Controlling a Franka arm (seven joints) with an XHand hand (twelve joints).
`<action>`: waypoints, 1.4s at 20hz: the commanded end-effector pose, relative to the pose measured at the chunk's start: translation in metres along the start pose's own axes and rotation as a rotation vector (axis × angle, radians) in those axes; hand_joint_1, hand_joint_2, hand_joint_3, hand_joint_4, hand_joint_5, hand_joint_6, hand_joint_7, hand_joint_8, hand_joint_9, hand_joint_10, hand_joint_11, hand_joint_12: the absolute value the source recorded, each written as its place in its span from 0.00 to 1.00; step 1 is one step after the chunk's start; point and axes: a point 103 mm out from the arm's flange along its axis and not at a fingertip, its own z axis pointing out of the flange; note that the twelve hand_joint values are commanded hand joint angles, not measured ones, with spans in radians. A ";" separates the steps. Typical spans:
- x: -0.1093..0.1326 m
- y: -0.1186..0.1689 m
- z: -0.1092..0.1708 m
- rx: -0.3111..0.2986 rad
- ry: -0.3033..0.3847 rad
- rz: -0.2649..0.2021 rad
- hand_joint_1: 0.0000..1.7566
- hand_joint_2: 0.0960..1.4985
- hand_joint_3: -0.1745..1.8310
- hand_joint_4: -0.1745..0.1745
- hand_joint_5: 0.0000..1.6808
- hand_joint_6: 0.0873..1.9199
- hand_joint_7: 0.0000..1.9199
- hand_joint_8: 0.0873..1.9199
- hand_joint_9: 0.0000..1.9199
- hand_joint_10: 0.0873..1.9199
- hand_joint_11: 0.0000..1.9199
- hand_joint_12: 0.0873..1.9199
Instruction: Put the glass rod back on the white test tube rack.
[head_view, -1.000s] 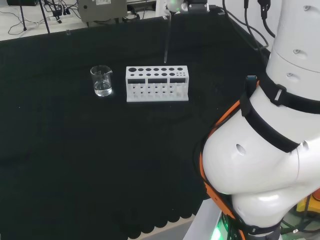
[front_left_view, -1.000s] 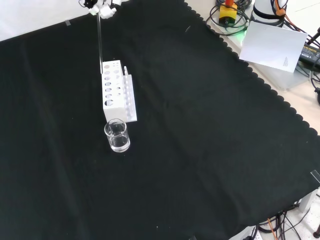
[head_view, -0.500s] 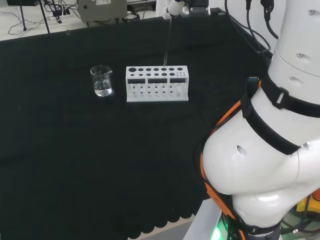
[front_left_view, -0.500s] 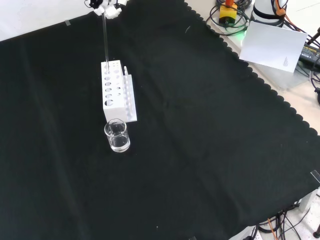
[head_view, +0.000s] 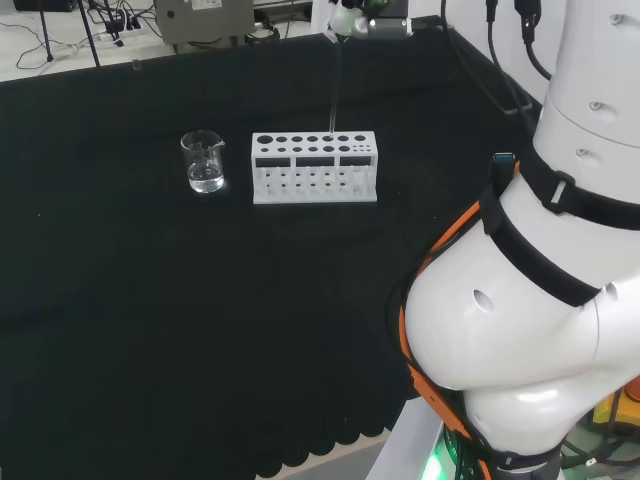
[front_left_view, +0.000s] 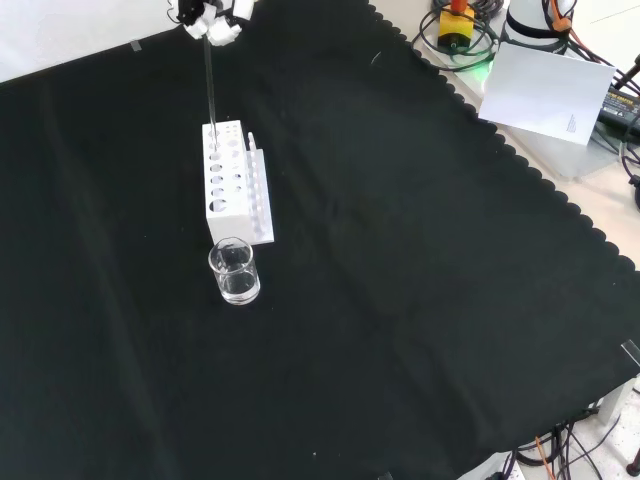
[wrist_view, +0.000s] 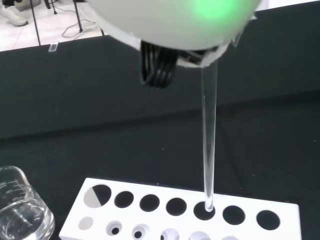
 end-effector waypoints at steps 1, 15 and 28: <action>-0.006 0.002 0.005 0.001 0.023 -0.049 0.70 0.29 0.55 0.00 0.77 0.37 0.83 0.41 0.88 0.43 0.67 0.47; -0.005 0.016 0.034 0.059 0.006 -0.047 0.70 0.29 0.55 0.00 0.77 0.37 0.84 0.41 0.88 0.43 0.67 0.47; -0.011 0.020 0.051 0.093 0.008 -0.053 0.70 0.29 0.55 0.00 0.77 0.37 0.84 0.41 0.88 0.43 0.67 0.47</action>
